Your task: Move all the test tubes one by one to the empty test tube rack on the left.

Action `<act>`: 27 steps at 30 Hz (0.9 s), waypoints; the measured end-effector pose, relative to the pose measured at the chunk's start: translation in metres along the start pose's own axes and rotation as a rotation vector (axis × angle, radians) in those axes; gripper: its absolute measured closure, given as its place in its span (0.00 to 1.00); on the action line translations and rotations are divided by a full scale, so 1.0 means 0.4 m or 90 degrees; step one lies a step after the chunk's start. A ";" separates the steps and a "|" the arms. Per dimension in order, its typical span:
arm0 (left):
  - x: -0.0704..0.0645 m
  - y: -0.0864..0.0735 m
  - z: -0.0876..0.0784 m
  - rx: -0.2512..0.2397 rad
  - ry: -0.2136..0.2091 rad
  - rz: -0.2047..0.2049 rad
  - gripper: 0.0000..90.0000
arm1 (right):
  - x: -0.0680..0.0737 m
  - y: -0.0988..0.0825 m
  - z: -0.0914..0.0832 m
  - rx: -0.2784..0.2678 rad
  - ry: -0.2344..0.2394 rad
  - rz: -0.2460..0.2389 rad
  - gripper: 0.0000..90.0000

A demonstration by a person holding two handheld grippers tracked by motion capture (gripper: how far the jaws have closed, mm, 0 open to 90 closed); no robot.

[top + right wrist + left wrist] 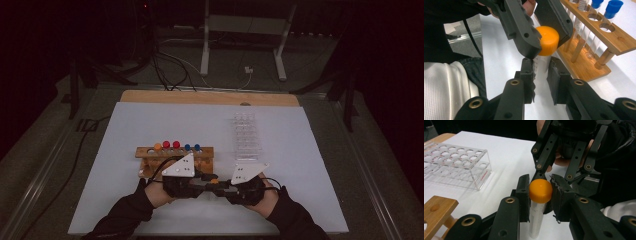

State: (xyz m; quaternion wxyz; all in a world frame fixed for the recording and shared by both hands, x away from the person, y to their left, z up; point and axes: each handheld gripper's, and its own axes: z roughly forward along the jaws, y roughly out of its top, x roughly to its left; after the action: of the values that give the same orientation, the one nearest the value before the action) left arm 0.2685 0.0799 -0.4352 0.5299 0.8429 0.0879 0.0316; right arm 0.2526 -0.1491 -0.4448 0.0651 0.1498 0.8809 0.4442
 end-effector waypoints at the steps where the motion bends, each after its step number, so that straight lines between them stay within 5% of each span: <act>1: 0.001 0.000 0.000 -0.002 0.001 -0.001 0.79 | -0.001 0.000 0.000 -0.001 0.001 0.004 0.84; 18: 0.003 0.004 -0.008 -0.010 0.007 0.005 0.80 | 0.001 0.000 -0.004 -0.017 -0.014 -0.010 0.81; 27: 0.012 0.011 -0.034 -0.017 0.024 0.004 0.80 | -0.012 -0.007 -0.015 -0.020 -0.054 0.020 0.35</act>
State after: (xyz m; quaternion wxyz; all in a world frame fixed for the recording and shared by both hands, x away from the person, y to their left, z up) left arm 0.2717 0.0909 -0.4254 0.5392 0.8353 0.0946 0.0507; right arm 0.2551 -0.1569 -0.4434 0.0975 0.1814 0.8677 0.4525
